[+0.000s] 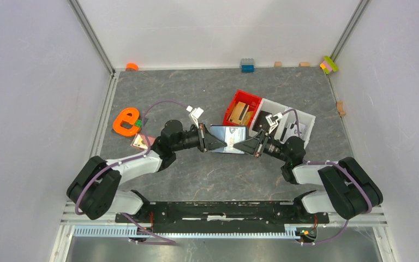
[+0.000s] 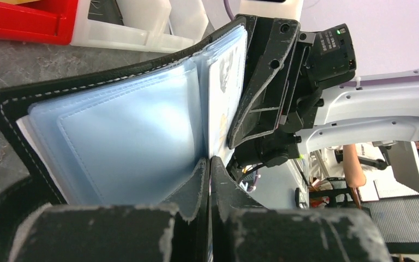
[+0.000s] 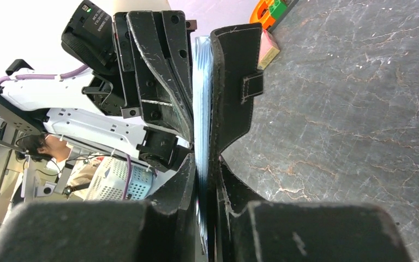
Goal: Take the credit cards out of the card holder
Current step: Remove the credit card from the card holder.
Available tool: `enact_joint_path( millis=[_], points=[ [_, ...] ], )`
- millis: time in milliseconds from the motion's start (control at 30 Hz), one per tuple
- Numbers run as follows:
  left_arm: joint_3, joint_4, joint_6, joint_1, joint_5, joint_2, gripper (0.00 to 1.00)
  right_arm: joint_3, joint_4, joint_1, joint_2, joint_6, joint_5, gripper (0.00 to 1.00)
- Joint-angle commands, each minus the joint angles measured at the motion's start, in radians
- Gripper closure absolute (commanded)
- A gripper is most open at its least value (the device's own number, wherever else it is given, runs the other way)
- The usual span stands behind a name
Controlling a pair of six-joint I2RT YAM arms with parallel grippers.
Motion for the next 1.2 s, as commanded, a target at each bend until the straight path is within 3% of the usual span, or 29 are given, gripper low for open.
enact_joint_path(
  millis=[0, 300, 500, 600, 733, 967, 1167],
  points=[
    [-0.014, 0.047, -0.031, 0.051, -0.004, -0.062, 0.98, -0.035, 0.152, -0.034, -0.017, 0.043, -0.005, 0.92],
    [-0.025, 0.012, -0.015, 0.065, -0.031, -0.092, 0.98, -0.039, 0.186, -0.041, -0.003, 0.065, -0.014, 0.93],
    [-0.002, 0.086, -0.05, 0.056, 0.061, -0.014, 0.63, -0.037, 0.23, -0.042, 0.018, 0.091, -0.024, 0.93],
    [0.003, 0.106, -0.057, 0.045, 0.075, 0.0, 0.55, -0.039, 0.249, -0.04, 0.029, 0.104, -0.027, 0.93],
    [0.02, 0.106, -0.055, 0.027, 0.094, 0.023, 0.54, -0.037, 0.262, -0.041, 0.036, 0.111, -0.03, 0.92],
    [0.031, 0.095, -0.039, 0.007, 0.089, 0.019, 0.67, -0.035, 0.234, -0.042, 0.037, 0.097, -0.028, 0.92],
    [0.025, 0.018, 0.009, 0.004, 0.039, -0.043, 0.63, -0.032, 0.224, -0.04, 0.035, 0.091, -0.027, 0.92]
  ],
)
